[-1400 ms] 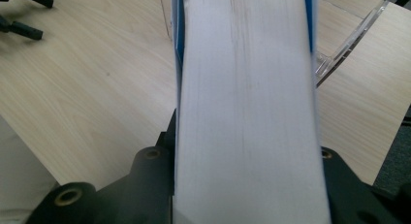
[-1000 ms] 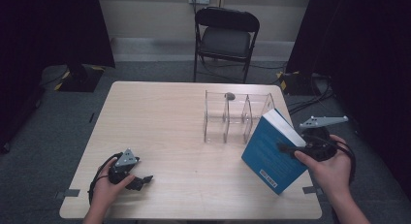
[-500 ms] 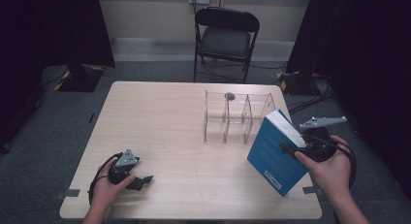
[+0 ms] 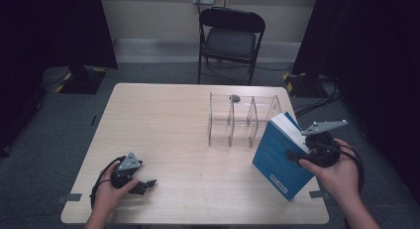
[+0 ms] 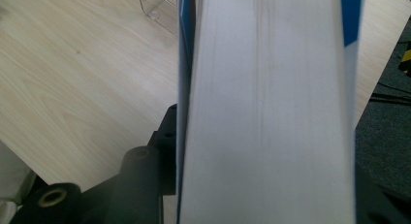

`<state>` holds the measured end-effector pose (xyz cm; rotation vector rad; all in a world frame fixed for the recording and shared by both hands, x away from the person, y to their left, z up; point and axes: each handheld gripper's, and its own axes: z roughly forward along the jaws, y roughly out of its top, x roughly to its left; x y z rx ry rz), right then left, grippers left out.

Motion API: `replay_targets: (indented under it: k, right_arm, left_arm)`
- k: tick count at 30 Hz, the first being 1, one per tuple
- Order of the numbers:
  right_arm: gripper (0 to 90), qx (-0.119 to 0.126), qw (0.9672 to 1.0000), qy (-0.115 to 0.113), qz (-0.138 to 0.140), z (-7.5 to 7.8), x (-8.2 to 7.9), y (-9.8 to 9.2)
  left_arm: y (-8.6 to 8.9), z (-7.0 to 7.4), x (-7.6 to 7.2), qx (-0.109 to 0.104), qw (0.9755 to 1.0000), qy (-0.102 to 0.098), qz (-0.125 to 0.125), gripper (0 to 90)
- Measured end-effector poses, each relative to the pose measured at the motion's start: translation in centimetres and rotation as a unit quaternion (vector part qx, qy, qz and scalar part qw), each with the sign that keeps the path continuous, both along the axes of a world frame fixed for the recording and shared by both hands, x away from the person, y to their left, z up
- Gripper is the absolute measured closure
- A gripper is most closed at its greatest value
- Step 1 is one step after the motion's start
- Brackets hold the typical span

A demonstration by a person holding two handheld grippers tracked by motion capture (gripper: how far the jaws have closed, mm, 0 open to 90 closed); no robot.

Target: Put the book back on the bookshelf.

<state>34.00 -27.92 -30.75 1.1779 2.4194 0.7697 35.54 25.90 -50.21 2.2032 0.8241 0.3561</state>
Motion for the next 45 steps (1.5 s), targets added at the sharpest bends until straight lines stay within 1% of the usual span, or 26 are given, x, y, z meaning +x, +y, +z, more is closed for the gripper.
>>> replay_targets:
  k: [2,5,7,8,9,10,12,15,17,21,23,24,26,29,31,34,35,37,39,41,43,45]
  right_arm:
    - [57.3,0.001,1.0000,-0.002,-0.001,0.0,0.0,0.1]
    - [59.7,0.021,0.9997,-0.009,-0.013,-0.1,-0.1,-0.3]
    - [60.5,0.025,0.9995,-0.011,-0.019,-0.1,-0.1,-0.3]
    - [60.9,0.030,0.9992,-0.008,-0.023,-0.1,-0.1,-0.3]
    - [61.2,0.031,0.9992,-0.007,-0.024,0.0,-0.1,-0.3]
    - [61.4,0.036,0.9990,-0.002,-0.025,0.0,-0.1,-0.4]
    - [61.5,0.039,0.9988,-0.001,-0.028,0.0,0.0,-0.5]
    - [61.6,0.053,0.9979,0.009,-0.037,0.1,0.5,-1.0]
    - [61.6,0.058,0.9976,0.009,-0.038,0.1,0.6,-1.1]
    - [61.7,0.050,0.9980,0.012,-0.037,0.5,1.0,-0.8]
    - [61.8,0.046,0.9981,0.009,-0.040,0.7,1.0,-0.6]
    - [61.7,0.046,0.9982,0.009,-0.038,0.9,1.2,-0.7]
    - [61.8,0.056,0.9972,0.013,-0.048,1.2,1.5,-0.8]
    - [61.7,0.062,0.9963,0.016,-0.058,1.6,1.9,-1.1]
    - [61.7,0.062,0.9957,0.017,-0.066,1.8,2.1,-1.1]
    - [61.7,0.053,0.9955,0.020,-0.076,2.1,2.6,-1.0]
    - [61.7,0.050,0.9956,0.019,-0.077,2.1,2.7,-1.0]
    - [61.8,0.050,0.9951,0.015,-0.084,2.3,2.9,-1.0]
    - [61.8,0.054,0.9948,0.015,-0.085,2.4,3.1,-0.9]
    - [61.8,0.057,0.9946,0.017,-0.085,2.6,3.3,-0.9]
    - [61.8,0.061,0.9940,0.024,-0.088,2.7,3.5,-0.7]
    - [61.8,0.059,0.9941,0.024,-0.088,2.8,3.7,-0.6]
  left_arm:
    - [0.0,0.0,0.0,-0.001,1.0000,0.000,0.001,8.1]
    - [0.0,0.0,0.0,0.000,1.0000,0.000,0.000,8.1]
    - [0.0,0.0,0.0,-0.002,1.0000,0.000,0.001,8.1]
    - [0.0,0.0,0.0,0.000,1.0000,0.000,-0.001,8.0]
    - [-0.1,-0.1,0.0,-0.006,1.0000,0.005,0.001,7.5]
    - [-0.1,-0.1,0.0,-0.006,1.0000,0.005,0.001,6.8]
    - [-0.1,-0.1,0.0,-0.006,1.0000,0.006,-0.001,6.2]
    - [-0.1,-0.1,0.0,-0.006,1.0000,0.006,-0.001,6.1]
    - [-0.1,-0.1,0.0,-0.006,1.0000,0.006,-0.001,6.1]
    - [-0.1,0.0,0.0,-0.001,1.0000,0.004,-0.004,5.4]
    - [-0.1,-0.1,0.0,-0.002,1.0000,0.004,-0.004,5.4]
    - [-0.1,-0.1,0.0,-0.002,1.0000,0.004,-0.004,5.5]
    - [-0.1,-0.1,0.0,-0.001,1.0000,0.004,-0.004,5.4]
    - [-0.1,0.0,0.0,-0.001,1.0000,0.004,-0.004,5.4]
    - [-0.1,0.0,0.0,0.001,1.0000,0.004,-0.005,5.5]
    - [-0.1,0.0,0.0,0.001,1.0000,0.004,-0.006,5.4]
    - [-0.1,-0.1,0.0,-0.002,1.0000,0.004,-0.004,5.4]
    - [-0.1,0.0,0.0,0.001,1.0000,0.004,-0.006,5.4]
    - [-0.1,0.0,0.0,-0.001,1.0000,0.004,-0.004,5.4]
    - [-0.1,0.0,0.0,0.000,1.0000,0.004,-0.005,5.4]
    - [-0.1,0.0,0.0,-0.001,1.0000,0.004,-0.004,5.4]
    - [-0.2,-0.1,0.0,-0.004,1.0000,0.004,-0.002,5.4]
